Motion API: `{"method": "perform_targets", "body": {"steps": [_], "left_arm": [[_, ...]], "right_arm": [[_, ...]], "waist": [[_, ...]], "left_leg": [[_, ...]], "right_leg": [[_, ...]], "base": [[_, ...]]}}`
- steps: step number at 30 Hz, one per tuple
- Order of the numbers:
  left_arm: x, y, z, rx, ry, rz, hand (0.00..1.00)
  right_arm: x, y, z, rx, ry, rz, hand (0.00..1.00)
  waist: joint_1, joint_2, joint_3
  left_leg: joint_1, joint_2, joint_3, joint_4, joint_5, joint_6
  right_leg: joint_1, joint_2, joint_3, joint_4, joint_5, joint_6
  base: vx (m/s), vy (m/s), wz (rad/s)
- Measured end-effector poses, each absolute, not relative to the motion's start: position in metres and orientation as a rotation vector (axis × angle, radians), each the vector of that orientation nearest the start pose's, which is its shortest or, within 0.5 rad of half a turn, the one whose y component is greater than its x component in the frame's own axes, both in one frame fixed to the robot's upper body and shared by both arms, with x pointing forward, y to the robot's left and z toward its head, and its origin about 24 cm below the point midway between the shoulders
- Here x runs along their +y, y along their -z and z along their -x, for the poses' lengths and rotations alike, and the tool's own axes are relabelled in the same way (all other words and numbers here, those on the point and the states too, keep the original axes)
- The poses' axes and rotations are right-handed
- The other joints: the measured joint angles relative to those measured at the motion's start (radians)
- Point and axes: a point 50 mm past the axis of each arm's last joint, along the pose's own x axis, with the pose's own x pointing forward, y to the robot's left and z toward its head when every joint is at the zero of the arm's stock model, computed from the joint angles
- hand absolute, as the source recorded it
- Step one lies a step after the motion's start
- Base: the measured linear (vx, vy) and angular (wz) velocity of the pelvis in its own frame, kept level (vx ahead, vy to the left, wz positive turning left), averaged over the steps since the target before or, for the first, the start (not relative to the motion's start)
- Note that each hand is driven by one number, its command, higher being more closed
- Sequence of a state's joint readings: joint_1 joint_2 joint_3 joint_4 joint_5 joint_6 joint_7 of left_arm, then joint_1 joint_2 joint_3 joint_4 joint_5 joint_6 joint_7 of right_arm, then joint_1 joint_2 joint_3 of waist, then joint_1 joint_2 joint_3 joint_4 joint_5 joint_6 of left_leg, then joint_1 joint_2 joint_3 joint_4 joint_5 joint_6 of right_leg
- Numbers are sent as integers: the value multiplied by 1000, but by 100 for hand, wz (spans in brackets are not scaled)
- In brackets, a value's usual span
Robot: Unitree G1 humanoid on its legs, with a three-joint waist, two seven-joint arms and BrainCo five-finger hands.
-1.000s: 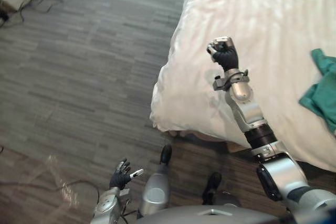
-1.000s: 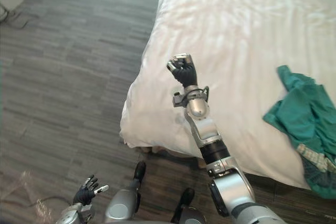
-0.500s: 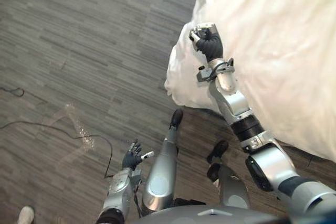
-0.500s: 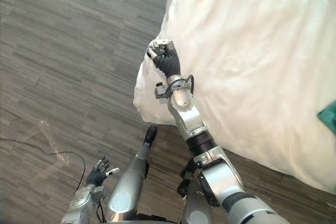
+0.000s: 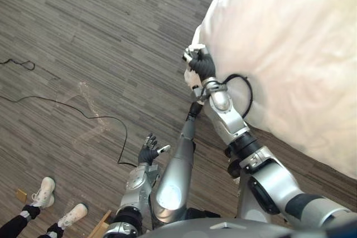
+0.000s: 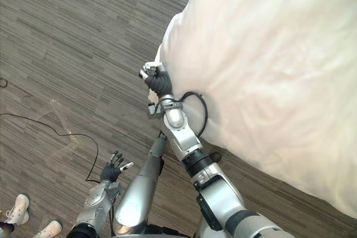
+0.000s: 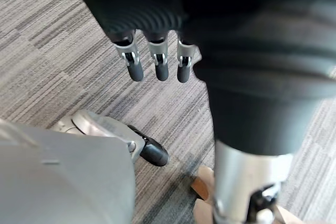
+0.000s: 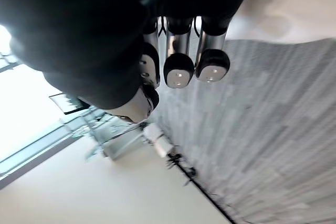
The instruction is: Tidy the bed and pick cloth on bed and put in laundry
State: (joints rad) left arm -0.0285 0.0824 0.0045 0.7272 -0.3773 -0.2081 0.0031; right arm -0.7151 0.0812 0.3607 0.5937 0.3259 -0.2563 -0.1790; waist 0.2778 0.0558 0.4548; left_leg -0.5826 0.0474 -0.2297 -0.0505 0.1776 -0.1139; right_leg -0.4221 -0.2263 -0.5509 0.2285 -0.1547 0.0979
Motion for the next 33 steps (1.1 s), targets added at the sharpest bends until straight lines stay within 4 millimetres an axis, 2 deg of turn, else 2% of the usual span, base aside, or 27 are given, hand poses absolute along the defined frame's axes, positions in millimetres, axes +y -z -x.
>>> {"method": "perform_targets", "body": {"steps": [3,5,10,13,16,18,19,20,21,22,23,24,25,26,27,28,29,30,31,33], "left_arm": [[182,87,-209,468,-190,273,0],[178,85,-211,455,-183,288,0],[170,81,-215,421,-141,312,0],[171,82,-213,426,-137,312,0],[175,83,-212,430,-155,319,0],[181,84,-211,433,-188,329,0],[184,84,-210,433,-200,333,0],[189,85,-209,437,-227,340,0],[191,89,-208,454,-249,351,0],[193,89,-207,453,-261,355,0],[195,90,-207,460,-282,370,0],[194,90,-208,459,-290,390,0],[191,91,-212,466,-293,416,0],[190,90,-215,469,-294,426,0],[190,90,-217,467,-298,431,0],[190,91,-218,473,-306,438,0],[190,92,-218,483,-304,439,0],[188,94,-216,503,-303,443,0],[186,96,-215,511,-301,446,0],[184,102,-210,553,-301,444,0]], "right_arm": [[-13,-108,-351,-151,-307,-132,100],[-30,-87,-357,-66,-252,-87,100],[-39,-89,-359,-81,-265,-114,100],[-40,-88,-358,-73,-281,-183,100],[-46,-79,-354,-47,-267,-278,100],[-56,-53,-345,51,-201,-396,100],[-58,-48,-341,58,-187,-420,100],[-64,-33,-334,115,-123,-499,100],[-85,-10,-326,179,22,-599,100],[-95,0,-321,208,88,-636,100],[-115,23,-308,281,242,-724,100],[-128,34,-301,307,318,-747,100],[-155,54,-282,350,458,-771,100],[-173,72,-261,392,557,-779,100],[-178,79,-250,411,597,-789,100],[-185,98,-223,475,683,-815,100],[-187,104,-213,496,711,-822,100],[-191,116,-192,541,767,-837,100],[-192,121,-182,563,791,-839,100],[-197,131,-155,610,855,-842,100]], "waist": [[14,4,2],[18,9,5],[8,10,4],[-8,7,3],[-30,-1,0],[-45,-18,-3],[-55,-24,-2],[-74,-38,-3],[-86,-52,-10],[-97,-63,-16],[-112,-79,-24],[-119,-83,-27],[-126,-92,-32],[-137,-102,-38],[-146,-107,-42],[-165,-117,-66],[-171,-119,-79],[-182,-120,-118],[-183,-119,-142],[-197,-117,-229]], "left_leg": [[-37,1,0,0,6,-9],[-63,-5,-2,-1,11,-10],[-78,-13,8,-1,17,-8],[-81,-12,26,0,19,-6],[-72,-13,41,1,19,-6],[-57,-13,71,5,19,-5],[-50,-11,83,6,19,-5],[-29,-9,100,9,12,5],[-14,-9,118,26,-4,14],[-5,-9,128,34,-12,17],[16,-9,145,47,-25,17],[23,-7,154,57,-35,18],[42,-1,172,71,-50,19],[65,9,190,72,-57,17],[80,15,198,72,-61,14],[114,27,221,72,-67,12],[129,30,227,72,-73,10],[156,37,245,72,-79,6],[170,41,253,72,-84,5],[233,56,281,68,-103,0]], "right_leg": [[-58,-16,1,53,-26,-6],[-102,-37,0,108,-52,-8],[-152,-63,18,174,-76,-12],[-167,-67,35,184,-76,-13],[-162,-67,47,177,-68,-10],[-152,-64,68,158,-53,-9],[-144,-62,72,150,-46,-7],[-125,-57,84,135,-37,-5],[-109,-56,101,125,-29,-5],[-100,-54,104,119,-25,-4],[-81,-53,118,109,-18,-3],[-71,-51,125,101,-14,-3],[-50,-44,134,86,-5,-5],[-30,-32,147,67,5,-8],[-18,-25,155,58,10,-9],[10,-14,167,46,18,-9],[21,-10,172,43,18,-9],[47,-3,178,31,20,-9],[59,2,181,24,22,-8],[120,17,186,-7,24,-8]], "base": [[-36,-4,4],[-55,-18,13],[-62,-32,-2],[-69,-24,-10],[-44,-6,-11],[-32,4,-21],[-32,15,-29],[-31,20,-35],[-37,21,-39],[-42,21,-41],[-37,17,-34],[-48,21,-45],[-46,15,-49],[-39,9,-51],[-10,-19,-54],[7,-31,-42],[32,-44,-45],[32,-32,-31],[55,-42,-34],[73,-45,-30]]}}
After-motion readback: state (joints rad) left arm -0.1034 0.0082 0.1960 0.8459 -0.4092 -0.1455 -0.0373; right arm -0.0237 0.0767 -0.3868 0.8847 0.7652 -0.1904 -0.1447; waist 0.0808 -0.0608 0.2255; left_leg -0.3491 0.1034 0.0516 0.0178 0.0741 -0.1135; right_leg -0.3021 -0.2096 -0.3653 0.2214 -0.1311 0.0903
